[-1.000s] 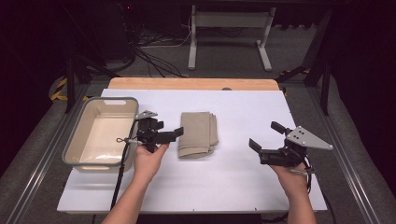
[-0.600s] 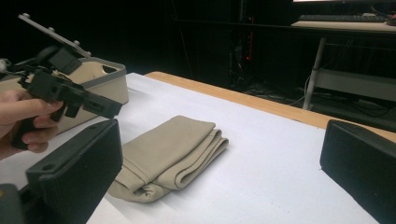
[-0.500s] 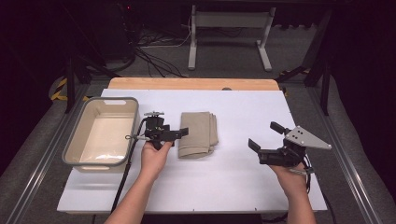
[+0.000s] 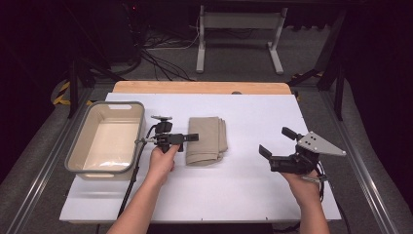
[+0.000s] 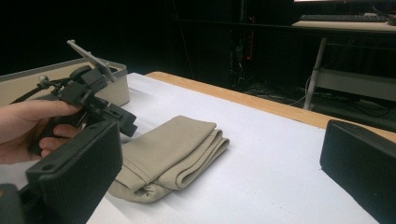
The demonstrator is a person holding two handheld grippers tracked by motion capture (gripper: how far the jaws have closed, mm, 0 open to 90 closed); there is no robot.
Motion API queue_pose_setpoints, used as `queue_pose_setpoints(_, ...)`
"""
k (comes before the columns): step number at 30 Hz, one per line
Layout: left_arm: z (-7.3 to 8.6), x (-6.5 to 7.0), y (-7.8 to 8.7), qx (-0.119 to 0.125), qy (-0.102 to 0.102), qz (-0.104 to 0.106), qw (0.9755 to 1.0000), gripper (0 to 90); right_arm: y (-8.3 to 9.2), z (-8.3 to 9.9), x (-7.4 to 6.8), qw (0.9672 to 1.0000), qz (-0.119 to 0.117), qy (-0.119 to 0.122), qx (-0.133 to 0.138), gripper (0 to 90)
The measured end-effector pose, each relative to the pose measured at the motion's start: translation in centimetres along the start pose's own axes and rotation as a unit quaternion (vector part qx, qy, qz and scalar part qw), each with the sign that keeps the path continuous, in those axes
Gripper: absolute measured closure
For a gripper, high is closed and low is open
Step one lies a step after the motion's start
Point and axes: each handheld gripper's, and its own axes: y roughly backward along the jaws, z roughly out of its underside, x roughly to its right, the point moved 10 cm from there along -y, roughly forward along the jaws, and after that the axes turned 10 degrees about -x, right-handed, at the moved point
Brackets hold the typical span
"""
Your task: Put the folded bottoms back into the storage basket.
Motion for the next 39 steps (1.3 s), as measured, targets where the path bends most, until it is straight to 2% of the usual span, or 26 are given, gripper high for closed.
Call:
queue_pose_setpoints(7, 0.0, -0.2, -0.6, -0.009, 0.010, 0.009, 0.9999, 6.3, 0.1, -0.1, 0.0, 1.0000, 0.000, 0.001, 0.001, 0.0)
queue_pose_setpoints(13, -0.1, -0.3, -1.0, -0.014, 0.014, 0.004, 0.9998, 6.5, 0.1, -0.1, 0.0, 1.0000, 0.000, 0.001, 0.002, 0.0)
queue_pose_setpoints(26, -0.3, 0.0, -1.8, -0.017, 0.008, -0.009, 0.9998, 6.4, 0.1, -0.2, -0.1, 1.0000, -0.001, 0.001, 0.004, 0.0)
queue_pose_setpoints(33, -0.4, 0.3, -2.3, -0.024, 0.004, -0.021, 0.9995, 5.9, 0.1, -0.2, -0.1, 1.0000, 0.000, 0.000, 0.001, 0.0)
queue_pose_setpoints(39, -0.4, 0.8, -3.0, -0.039, -0.011, -0.043, 0.9983, 3.7, 0.0, -0.2, -0.2, 1.0000, -0.002, 0.001, 0.001, 0.0)
